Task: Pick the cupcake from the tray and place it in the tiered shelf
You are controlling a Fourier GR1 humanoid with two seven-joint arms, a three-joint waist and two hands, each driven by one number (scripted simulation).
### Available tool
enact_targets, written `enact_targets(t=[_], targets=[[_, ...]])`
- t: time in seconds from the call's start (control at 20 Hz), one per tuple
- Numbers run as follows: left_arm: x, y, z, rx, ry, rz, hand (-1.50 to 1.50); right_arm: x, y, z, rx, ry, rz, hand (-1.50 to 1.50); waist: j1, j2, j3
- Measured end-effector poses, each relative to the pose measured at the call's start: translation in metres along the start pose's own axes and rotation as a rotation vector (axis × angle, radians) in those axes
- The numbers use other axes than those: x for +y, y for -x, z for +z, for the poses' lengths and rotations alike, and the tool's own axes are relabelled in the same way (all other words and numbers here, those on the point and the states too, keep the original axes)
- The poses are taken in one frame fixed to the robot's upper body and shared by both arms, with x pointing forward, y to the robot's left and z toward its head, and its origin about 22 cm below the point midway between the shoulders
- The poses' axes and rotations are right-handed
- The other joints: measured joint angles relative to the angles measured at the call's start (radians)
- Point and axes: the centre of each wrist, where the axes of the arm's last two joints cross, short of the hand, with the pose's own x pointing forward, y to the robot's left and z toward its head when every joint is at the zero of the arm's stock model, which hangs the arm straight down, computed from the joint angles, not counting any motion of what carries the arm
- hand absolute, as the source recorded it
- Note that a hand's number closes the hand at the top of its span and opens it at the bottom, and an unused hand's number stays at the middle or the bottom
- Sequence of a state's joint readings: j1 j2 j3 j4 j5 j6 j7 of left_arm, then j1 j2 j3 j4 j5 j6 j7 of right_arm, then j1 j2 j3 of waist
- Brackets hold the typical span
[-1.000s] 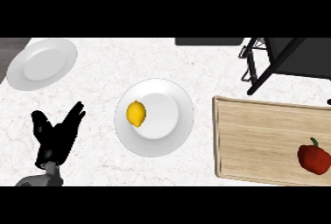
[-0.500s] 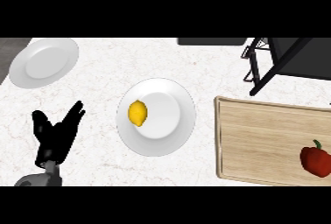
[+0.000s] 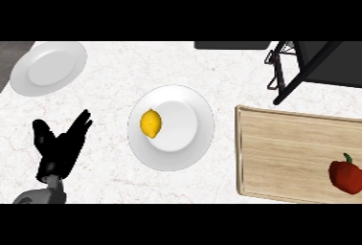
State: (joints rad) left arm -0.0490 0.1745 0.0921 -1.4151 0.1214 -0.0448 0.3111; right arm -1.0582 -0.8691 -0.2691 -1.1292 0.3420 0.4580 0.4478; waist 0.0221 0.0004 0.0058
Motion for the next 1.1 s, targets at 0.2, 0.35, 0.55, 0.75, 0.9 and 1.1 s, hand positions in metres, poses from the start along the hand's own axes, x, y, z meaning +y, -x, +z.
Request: enact_targets(t=[0.2,0.35,0.55,0.75,0.9,1.1], targets=[[-0.005,-0.002,-0.003,0.001,-0.001,-0.007,0.0,0.012,0.011,-0.018,0.001,0.002,0.028,1.5,0.004,0.002,0.001],[-0.005,-0.003,-0.002,-0.002,-0.002,-0.01,0.0,0.023,0.018,-0.029,0.001,0.009,0.036,1.5,0.006,0.001,0.001],[-0.01,-0.001,-0.003,-0.01,-0.006,-0.013,0.0,0.031,0.02,-0.041,0.003,0.02,0.046,1.5,0.009,0.002,0.001],[-0.009,0.0,-0.002,-0.012,-0.005,-0.009,0.0,0.044,0.034,-0.05,-0.008,0.037,0.041,1.5,0.009,0.003,0.001],[-0.008,0.002,-0.002,-0.025,-0.005,-0.014,0.0,0.044,0.038,-0.055,-0.029,0.041,0.032,1.5,0.011,0.003,0.002],[-0.008,0.001,-0.005,-0.024,0.003,-0.015,0.0,0.05,0.038,-0.06,-0.05,0.029,0.023,1.5,0.008,0.003,0.002]])
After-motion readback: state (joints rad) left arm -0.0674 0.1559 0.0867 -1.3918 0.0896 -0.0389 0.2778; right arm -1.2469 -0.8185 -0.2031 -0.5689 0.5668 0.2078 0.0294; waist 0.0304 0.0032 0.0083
